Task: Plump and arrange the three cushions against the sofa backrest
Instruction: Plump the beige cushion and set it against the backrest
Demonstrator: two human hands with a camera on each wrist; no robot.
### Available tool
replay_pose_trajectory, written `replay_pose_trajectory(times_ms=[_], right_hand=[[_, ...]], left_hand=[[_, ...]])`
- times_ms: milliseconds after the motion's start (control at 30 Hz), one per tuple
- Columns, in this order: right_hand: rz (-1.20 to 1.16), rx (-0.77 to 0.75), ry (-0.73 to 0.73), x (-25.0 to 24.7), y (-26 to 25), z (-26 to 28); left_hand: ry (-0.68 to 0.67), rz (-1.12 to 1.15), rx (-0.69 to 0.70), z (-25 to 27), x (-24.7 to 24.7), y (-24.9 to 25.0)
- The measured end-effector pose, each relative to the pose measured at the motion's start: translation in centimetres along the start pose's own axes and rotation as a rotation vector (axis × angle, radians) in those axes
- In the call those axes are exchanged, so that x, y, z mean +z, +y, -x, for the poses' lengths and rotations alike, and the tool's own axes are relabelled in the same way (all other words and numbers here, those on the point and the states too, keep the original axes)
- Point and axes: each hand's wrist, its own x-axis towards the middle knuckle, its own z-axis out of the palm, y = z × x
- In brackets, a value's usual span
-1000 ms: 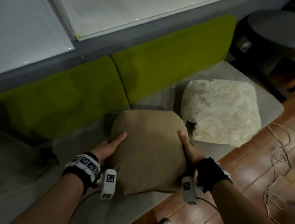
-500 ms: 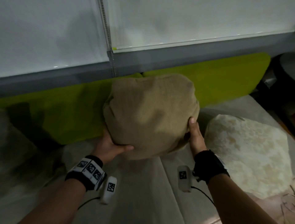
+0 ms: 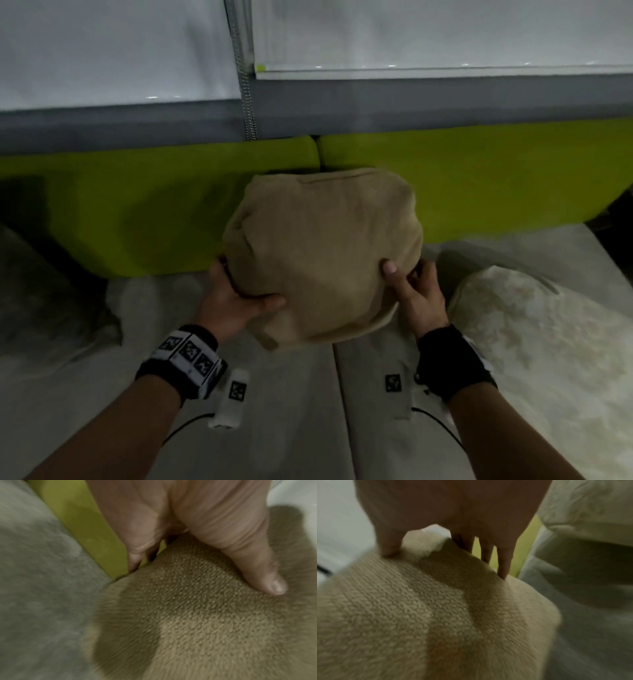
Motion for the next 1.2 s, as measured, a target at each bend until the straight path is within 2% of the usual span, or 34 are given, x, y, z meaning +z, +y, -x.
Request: replay_pose_trajectory(times_ms=[100,200,267,367,467,533,633,700,733,800,867,933,1033,1133,1200], right_hand=[[0.015,-0.058,-0.079,-0.1,0.1,-0.4],[0.128,-0.038,-0.206,-0.9,0.4,-0.8],[0.177,-0.087,-0.234,-1.9,0.2,-1.4],[0.214,-0.107,-0.265,-3.0,0.2,-2.4],[0.236,-0.058,-0.369,-2.7,0.4,-3.2],[0.242,-0.016,-0.385,-2.9,0.5,-4.0],[0.319,-0.075,-0.294,-4.6,-0.5,-5.1],[0.323,-0.228,-0.148,-5.7,-1.8,-6.0],[0.331,-0.310,-0.074,-5.9,-2.8,-6.6],[0.392,-0.447,-0.013,-5.4,-4.7,-7.9],[0.472,-0.479,-0.130,-4.1,-6.5,-9.1],[0.618,-0.403,-0.286,-2.9,-7.6,-9.9],[0.801,-0.297,-0.307,-2.5,-8.3,-10.4],[0.690,-0.225,-0.462,-3.0,-8.0,-9.7],[0.699,-0.239,-0.498,-2.8,-7.8,-8.8]], left_hand=[[0.092,0.086,-0.007,1.6,0.9,0.7],[0.066,0.133,-0.048,2.1,1.4,0.4],[0.058,0.185,-0.054,2.5,0.9,0.2],[0.116,0.107,-0.113,3.4,0.4,-0.3],[0.106,0.054,-0.179,3.7,1.1,-0.3],[0.089,0.031,-0.178,3.4,1.4,-0.1],[0.119,0.118,-0.105,3.0,0.7,1.3],[0.277,0.206,-0.049,2.5,-0.5,2.2],[0.370,0.191,0.000,2.1,-1.1,3.0],[0.437,0.038,0.104,0.8,-2.4,3.9],[0.355,-0.185,0.129,-0.7,-2.8,5.1],[0.233,-0.365,0.080,-1.9,-3.0,6.3],[0.123,-0.434,-0.009,-2.5,-2.9,7.2],[0.057,-0.511,-0.036,-2.1,-2.1,8.2],[0.031,-0.434,-0.057,-2.1,-1.2,8.3]])
